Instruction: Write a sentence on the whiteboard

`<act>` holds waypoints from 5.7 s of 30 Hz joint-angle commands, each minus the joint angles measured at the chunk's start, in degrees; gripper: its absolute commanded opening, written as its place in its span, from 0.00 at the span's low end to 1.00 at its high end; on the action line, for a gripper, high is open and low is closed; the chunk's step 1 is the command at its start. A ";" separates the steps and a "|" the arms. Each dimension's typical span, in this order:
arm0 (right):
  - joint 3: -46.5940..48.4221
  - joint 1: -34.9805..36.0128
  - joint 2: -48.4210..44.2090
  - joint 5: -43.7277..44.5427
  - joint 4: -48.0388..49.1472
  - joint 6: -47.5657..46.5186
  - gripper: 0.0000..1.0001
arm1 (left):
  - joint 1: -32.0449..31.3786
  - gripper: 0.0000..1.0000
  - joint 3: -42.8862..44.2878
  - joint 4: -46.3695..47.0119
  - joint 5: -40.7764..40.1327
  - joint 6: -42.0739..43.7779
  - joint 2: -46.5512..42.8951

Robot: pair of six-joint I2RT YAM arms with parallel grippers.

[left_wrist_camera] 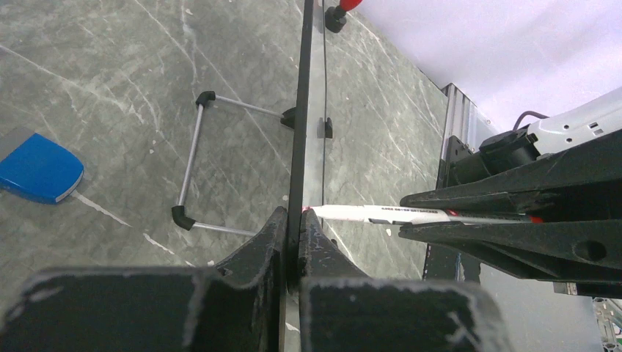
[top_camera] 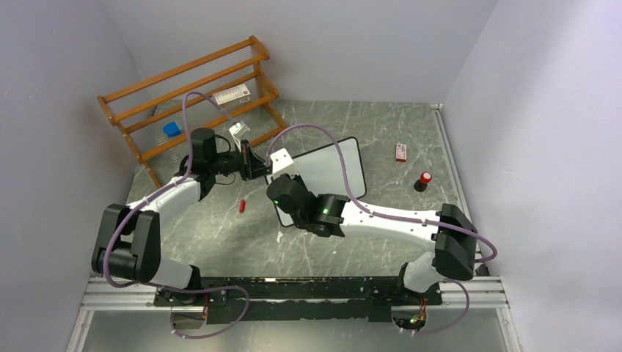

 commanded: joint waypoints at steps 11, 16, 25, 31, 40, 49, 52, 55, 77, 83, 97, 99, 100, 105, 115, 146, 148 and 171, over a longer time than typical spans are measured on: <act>0.25 -0.64 -3.30 -0.57 0.01 -0.06 0.00 | -0.54 0.05 0.31 -4.10 -1.24 3.34 1.23; -0.24 0.88 -3.66 -0.45 -2.13 1.13 0.00 | -0.54 0.05 0.39 -4.07 -1.39 3.16 1.41; -0.87 1.64 -2.54 -0.86 -2.75 2.90 0.00 | -0.54 0.05 0.39 -4.02 -1.52 3.13 1.31; -0.28 1.71 -1.53 -1.19 -2.27 2.92 0.00 | -0.54 0.05 0.26 -3.94 -1.48 3.11 1.17; 0.43 1.76 -0.17 -1.05 -2.31 3.05 0.00 | -0.54 0.05 0.22 -3.62 -1.28 2.81 1.38; 0.10 1.68 0.20 -0.25 -0.68 2.71 0.00 | -0.54 0.05 0.22 -3.49 -1.00 2.74 1.48; 0.25 1.68 0.54 -0.29 -0.57 2.71 0.00 | -0.54 0.05 0.22 -3.53 -1.01 2.81 1.52; 0.13 1.72 0.72 -0.20 -0.11 2.65 0.00 | -0.54 0.05 0.22 -3.40 -0.88 2.69 1.63; -0.78 1.76 0.82 -0.15 -2.79 4.75 0.00 | -0.58 0.05 0.38 -3.58 -0.93 2.89 1.71; -2.65 1.74 -0.05 -1.13 -3.77 6.32 0.00 | -0.61 0.05 0.38 -3.73 -1.11 2.98 1.65; -4.03 2.45 -1.29 -1.59 -5.39 8.14 0.00 | -0.63 0.05 0.39 -3.78 -1.15 3.06 1.91; -3.95 2.51 -2.07 -1.78 -4.63 7.52 0.00 | -0.63 0.05 0.39 -3.84 -1.11 3.07 1.94; -3.99 2.52 -2.69 -1.88 -3.98 7.12 0.00 | -0.63 0.05 0.39 -3.93 -1.17 3.07 1.91; -4.99 2.43 -5.79 -1.25 -1.38 5.76 0.00 | -0.63 0.05 0.39 -3.93 -1.20 3.07 2.00; -6.14 2.14 -4.53 0.80 0.10 5.90 0.00 | -0.63 0.05 0.39 -3.84 -0.99 2.99 2.18; -4.96 0.52 -0.76 2.84 2.09 5.50 0.00 | -0.67 0.05 0.62 -3.93 -0.67 3.08 2.70; -4.92 0.47 -0.76 2.36 2.24 5.23 0.00 | -0.63 0.05 0.57 -3.84 -0.73 2.99 2.71; -6.24 0.49 -1.41 -1.52 -2.45 6.27 0.00 | -0.69 0.05 0.75 -4.19 -0.94 3.29 2.95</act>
